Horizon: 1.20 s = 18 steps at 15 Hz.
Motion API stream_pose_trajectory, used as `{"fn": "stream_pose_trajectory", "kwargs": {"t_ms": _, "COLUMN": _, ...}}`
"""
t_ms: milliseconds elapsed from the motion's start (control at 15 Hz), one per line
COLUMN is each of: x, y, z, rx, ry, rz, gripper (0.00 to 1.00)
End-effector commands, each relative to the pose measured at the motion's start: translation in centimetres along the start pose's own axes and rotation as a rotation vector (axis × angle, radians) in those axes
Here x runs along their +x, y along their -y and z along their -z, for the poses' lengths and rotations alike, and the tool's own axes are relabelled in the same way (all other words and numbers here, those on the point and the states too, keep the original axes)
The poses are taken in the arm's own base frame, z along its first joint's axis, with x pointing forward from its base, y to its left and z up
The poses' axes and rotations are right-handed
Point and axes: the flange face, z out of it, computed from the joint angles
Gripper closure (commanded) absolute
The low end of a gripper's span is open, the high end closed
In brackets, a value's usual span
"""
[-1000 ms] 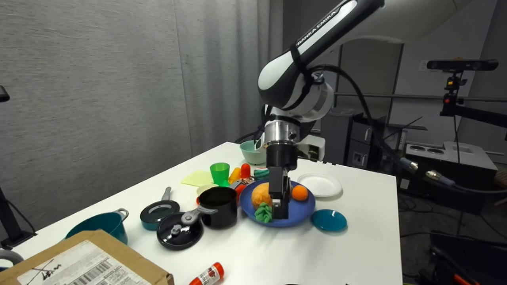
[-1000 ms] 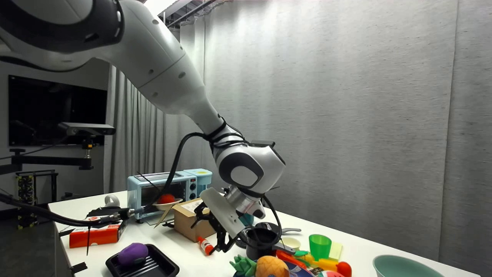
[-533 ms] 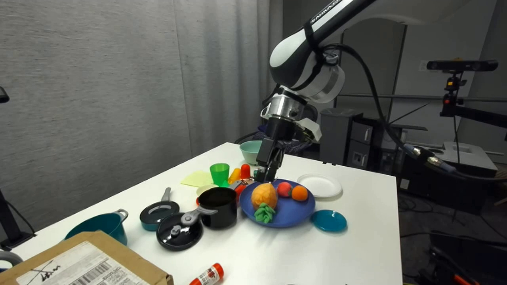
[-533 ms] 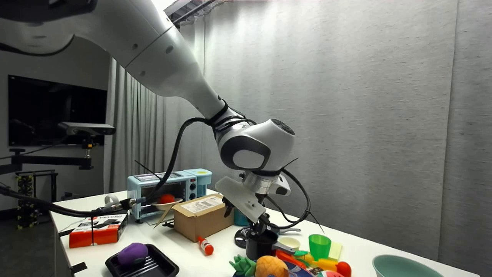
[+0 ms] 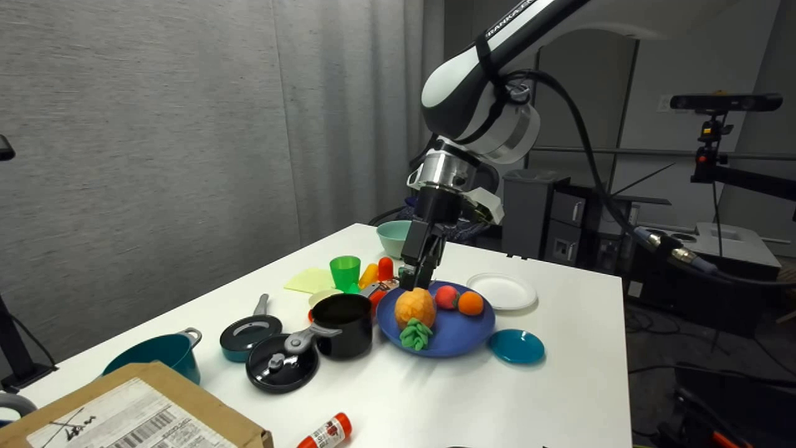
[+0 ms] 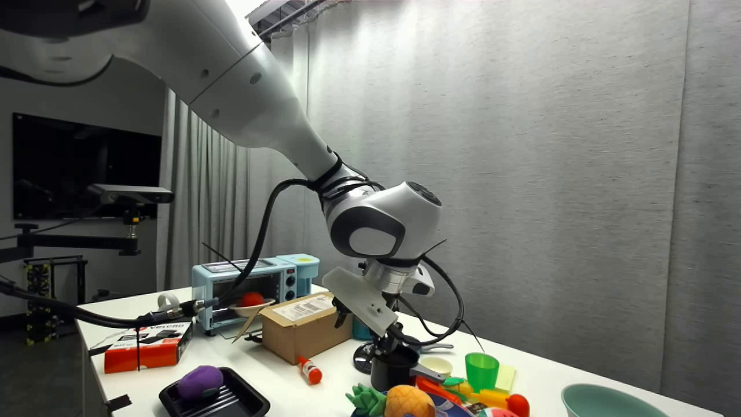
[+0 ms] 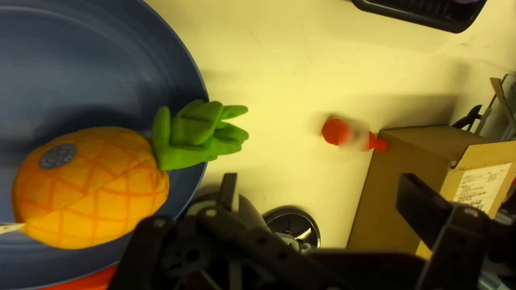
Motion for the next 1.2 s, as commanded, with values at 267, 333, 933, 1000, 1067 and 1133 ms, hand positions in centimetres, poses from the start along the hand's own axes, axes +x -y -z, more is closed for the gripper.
{"fn": "stream_pose_trajectory", "kwargs": {"t_ms": 267, "x": 0.0, "y": 0.0, "z": 0.1, "rx": 0.0, "ry": 0.001, "rz": 0.0, "gripper": 0.0}}
{"fn": "stream_pose_trajectory", "kwargs": {"t_ms": 333, "x": 0.0, "y": 0.0, "z": 0.1, "rx": 0.0, "ry": 0.001, "rz": 0.0, "gripper": 0.0}}
{"fn": "stream_pose_trajectory", "kwargs": {"t_ms": 933, "x": 2.2, "y": -8.4, "z": 2.1, "rx": -0.281, "ry": -0.256, "rz": -0.278, "gripper": 0.0}}
{"fn": "stream_pose_trajectory", "kwargs": {"t_ms": 1000, "x": 2.3, "y": -9.4, "z": 2.3, "rx": -0.323, "ry": -0.269, "rz": -0.317, "gripper": 0.0}}
{"fn": "stream_pose_trajectory", "kwargs": {"t_ms": 1067, "x": 2.4, "y": -10.4, "z": 2.7, "rx": -0.367, "ry": -0.276, "rz": -0.359, "gripper": 0.0}}
{"fn": "stream_pose_trajectory", "kwargs": {"t_ms": 1133, "x": 2.5, "y": -11.2, "z": 3.1, "rx": -0.409, "ry": -0.285, "rz": -0.397, "gripper": 0.0}}
